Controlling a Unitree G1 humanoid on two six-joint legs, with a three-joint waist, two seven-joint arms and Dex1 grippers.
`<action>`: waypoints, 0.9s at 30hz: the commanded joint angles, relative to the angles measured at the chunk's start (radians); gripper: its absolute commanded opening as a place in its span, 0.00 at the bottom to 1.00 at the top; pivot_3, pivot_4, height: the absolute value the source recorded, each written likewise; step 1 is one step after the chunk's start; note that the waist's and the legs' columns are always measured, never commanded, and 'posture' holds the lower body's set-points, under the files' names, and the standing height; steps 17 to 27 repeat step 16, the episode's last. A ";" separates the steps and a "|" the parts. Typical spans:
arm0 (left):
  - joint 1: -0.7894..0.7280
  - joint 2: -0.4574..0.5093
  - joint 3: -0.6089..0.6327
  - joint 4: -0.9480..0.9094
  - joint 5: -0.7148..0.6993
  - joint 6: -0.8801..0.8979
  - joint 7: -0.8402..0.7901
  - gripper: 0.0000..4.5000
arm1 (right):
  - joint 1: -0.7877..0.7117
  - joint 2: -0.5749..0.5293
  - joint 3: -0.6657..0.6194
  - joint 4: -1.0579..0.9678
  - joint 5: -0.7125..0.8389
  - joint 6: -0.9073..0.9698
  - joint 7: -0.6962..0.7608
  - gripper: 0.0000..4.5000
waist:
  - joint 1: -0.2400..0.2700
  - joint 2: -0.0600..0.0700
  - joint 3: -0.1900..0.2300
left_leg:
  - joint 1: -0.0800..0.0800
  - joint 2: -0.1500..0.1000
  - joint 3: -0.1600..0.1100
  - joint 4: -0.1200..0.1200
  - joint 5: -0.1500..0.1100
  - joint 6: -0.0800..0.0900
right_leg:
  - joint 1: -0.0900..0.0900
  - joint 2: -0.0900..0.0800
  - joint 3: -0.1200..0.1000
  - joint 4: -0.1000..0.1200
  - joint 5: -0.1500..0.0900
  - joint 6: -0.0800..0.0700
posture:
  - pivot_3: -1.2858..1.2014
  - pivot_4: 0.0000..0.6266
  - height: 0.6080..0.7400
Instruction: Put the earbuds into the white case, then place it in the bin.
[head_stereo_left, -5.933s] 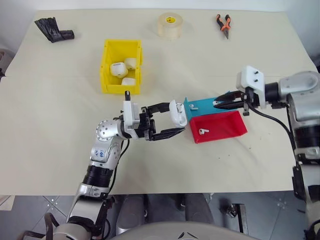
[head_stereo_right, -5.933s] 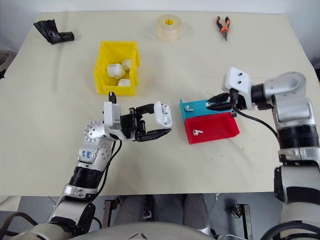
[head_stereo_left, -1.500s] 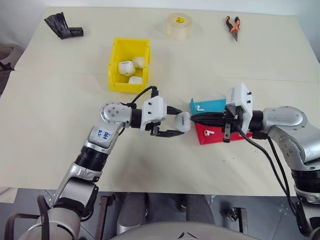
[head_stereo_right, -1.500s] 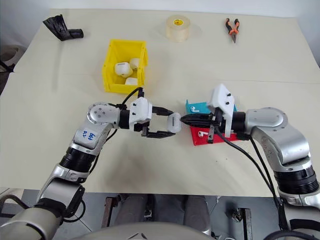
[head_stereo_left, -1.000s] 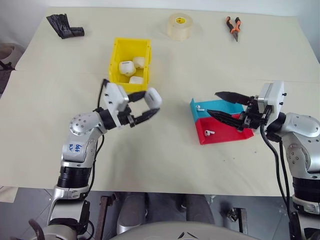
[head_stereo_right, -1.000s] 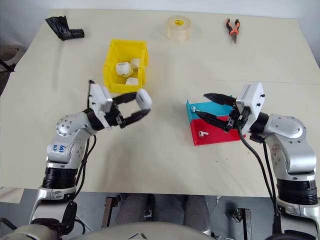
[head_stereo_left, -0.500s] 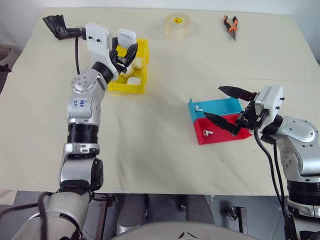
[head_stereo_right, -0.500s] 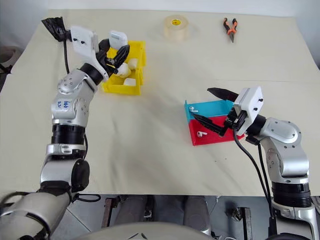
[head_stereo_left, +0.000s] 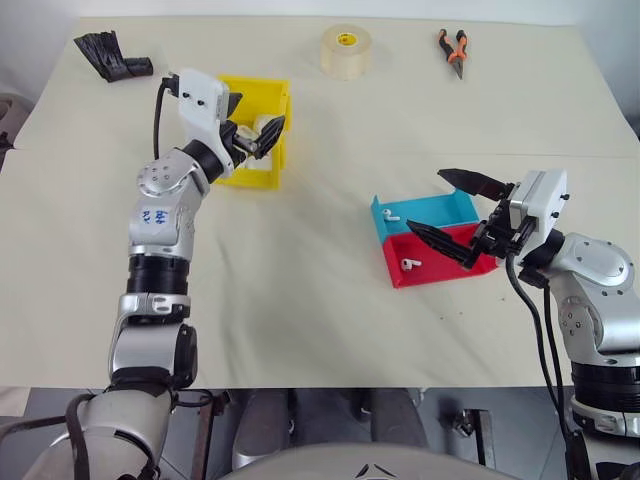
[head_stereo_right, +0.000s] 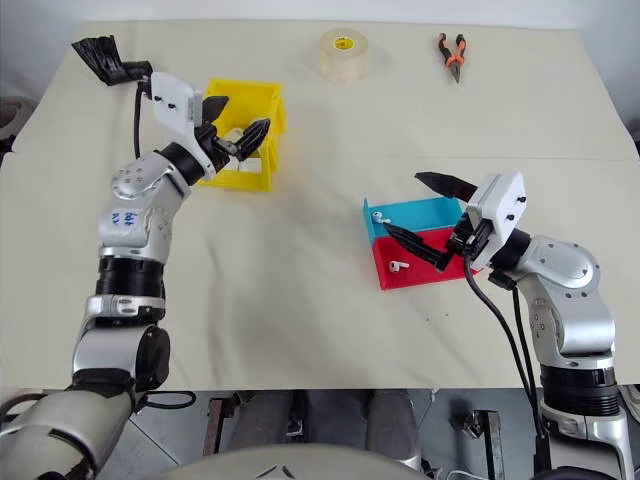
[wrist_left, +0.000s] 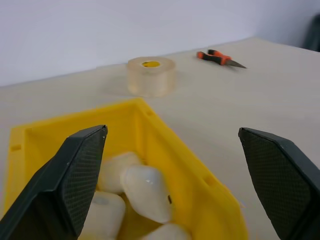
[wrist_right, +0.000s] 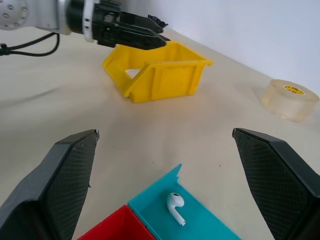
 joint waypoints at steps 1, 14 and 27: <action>0.123 0.112 0.013 -0.197 -0.079 0.004 -0.187 0.99 | 0.001 -0.062 -0.031 0.013 0.018 -0.009 0.072 1.00 | -0.001 0.000 0.000 | 0.000 0.000 0.000 0.000 0.000 0.000 | 0.000 0.000 0.000 0.000 0.000 0.000 | 0.52 0.24 1.00; 0.445 0.295 0.094 -0.262 -0.126 -0.253 -0.448 0.99 | 0.048 -0.194 -0.058 0.102 0.005 -0.035 0.238 1.00 | 0.018 0.000 0.000 | 0.002 0.001 0.001 0.001 0.000 0.000 | 0.001 0.000 0.002 0.000 0.000 0.000 | 0.52 0.24 1.00; 0.445 0.292 0.085 -0.252 -0.122 -0.270 -0.450 0.99 | 0.054 -0.191 -0.066 0.100 0.005 -0.034 0.226 1.00 | 0.018 0.000 0.000 | 0.002 0.001 0.002 0.001 0.000 0.000 | 0.001 0.000 0.002 0.000 0.000 0.000 | 0.52 0.24 1.00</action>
